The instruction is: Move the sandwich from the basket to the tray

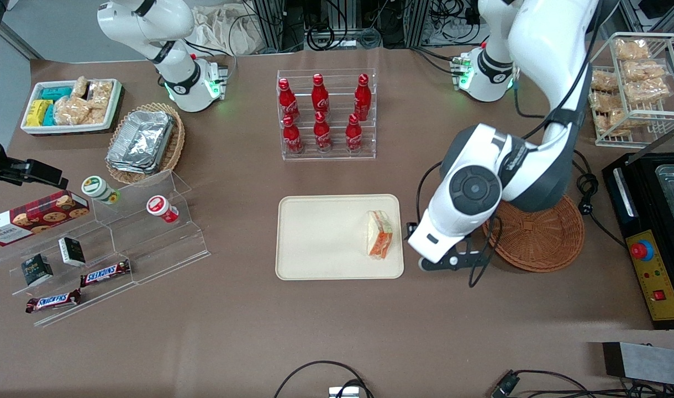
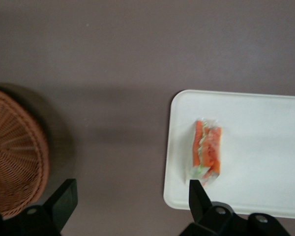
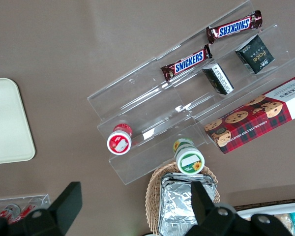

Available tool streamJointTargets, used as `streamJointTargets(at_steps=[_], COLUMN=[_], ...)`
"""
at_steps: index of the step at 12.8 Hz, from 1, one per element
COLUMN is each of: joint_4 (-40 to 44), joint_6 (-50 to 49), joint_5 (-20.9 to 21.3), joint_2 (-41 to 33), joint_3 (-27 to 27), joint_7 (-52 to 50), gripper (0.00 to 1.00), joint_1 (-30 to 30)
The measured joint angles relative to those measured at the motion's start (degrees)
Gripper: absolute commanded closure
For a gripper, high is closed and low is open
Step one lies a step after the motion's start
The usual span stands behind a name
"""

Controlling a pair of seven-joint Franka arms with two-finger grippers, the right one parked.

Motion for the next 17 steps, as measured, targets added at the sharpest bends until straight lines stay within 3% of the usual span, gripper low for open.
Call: streamJointTargets(at_steps=[4, 7, 12, 17], joint_4=[-22.7, -31.3, -30.2, -22.5], joint_6=[7.9, 6.3, -2.1, -6.9], joint_5=[-0.5, -4.5, -6.2, -6.0], joint_2=[-16.7, -26.5, -29.8, -29.2], joint_3=[0.0, 0.3, 1.0, 2.4], joint_7=[1.2, 11.8, 28.2, 33.1], gripper=[0.00, 0.00, 0.00, 0.00], joint_1=[1.1, 5.7, 16.2, 17.0])
